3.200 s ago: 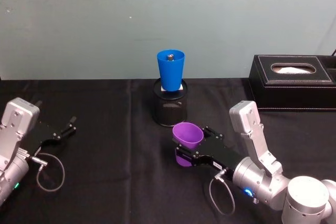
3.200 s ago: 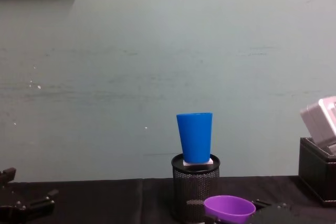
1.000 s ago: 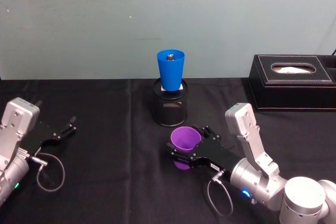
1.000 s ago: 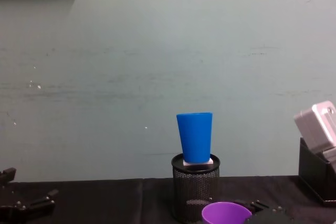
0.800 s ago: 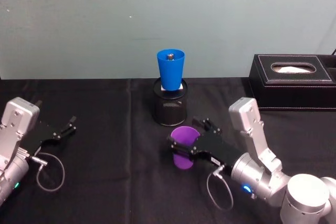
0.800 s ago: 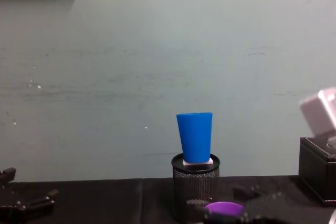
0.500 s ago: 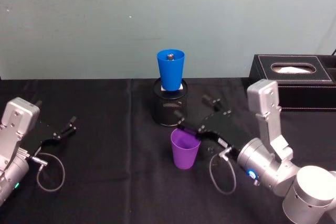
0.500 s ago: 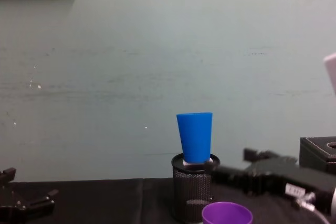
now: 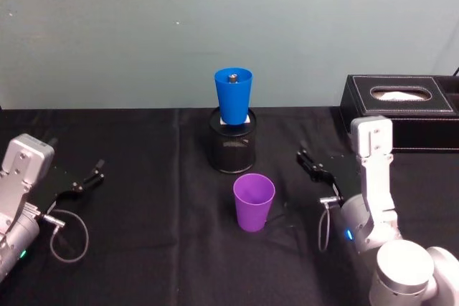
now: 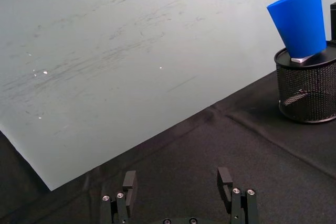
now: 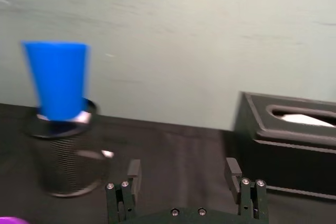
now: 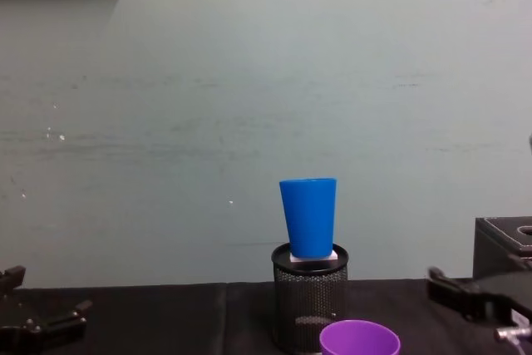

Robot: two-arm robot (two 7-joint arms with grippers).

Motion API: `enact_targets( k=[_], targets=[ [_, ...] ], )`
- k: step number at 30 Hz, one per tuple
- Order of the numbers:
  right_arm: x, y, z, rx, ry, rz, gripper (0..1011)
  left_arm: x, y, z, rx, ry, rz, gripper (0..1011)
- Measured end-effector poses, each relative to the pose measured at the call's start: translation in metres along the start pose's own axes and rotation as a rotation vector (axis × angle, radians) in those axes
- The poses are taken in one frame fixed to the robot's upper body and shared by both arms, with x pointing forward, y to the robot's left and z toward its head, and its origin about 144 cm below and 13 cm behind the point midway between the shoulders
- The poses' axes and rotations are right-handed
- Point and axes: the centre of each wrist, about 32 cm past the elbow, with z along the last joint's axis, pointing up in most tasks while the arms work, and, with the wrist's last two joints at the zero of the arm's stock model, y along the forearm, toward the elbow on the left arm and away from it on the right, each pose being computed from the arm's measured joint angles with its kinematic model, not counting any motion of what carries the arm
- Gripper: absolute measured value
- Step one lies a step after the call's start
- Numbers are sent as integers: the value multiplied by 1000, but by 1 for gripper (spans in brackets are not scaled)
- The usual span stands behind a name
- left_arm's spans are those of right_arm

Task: Pick up one cup with a gripper and tap it against the other cup.

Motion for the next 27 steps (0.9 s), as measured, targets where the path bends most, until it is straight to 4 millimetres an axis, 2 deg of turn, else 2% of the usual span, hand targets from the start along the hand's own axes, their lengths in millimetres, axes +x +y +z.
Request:
enact_targets(
  k=[8,27],
  targets=[
    [-6,4,-12,-4,-34,-82,1002,0,0,0,0,0,0,1000],
    [-6,4,-11,-2,-34,-78,1002,0,0,0,0,0,0,1000]
  ],
)
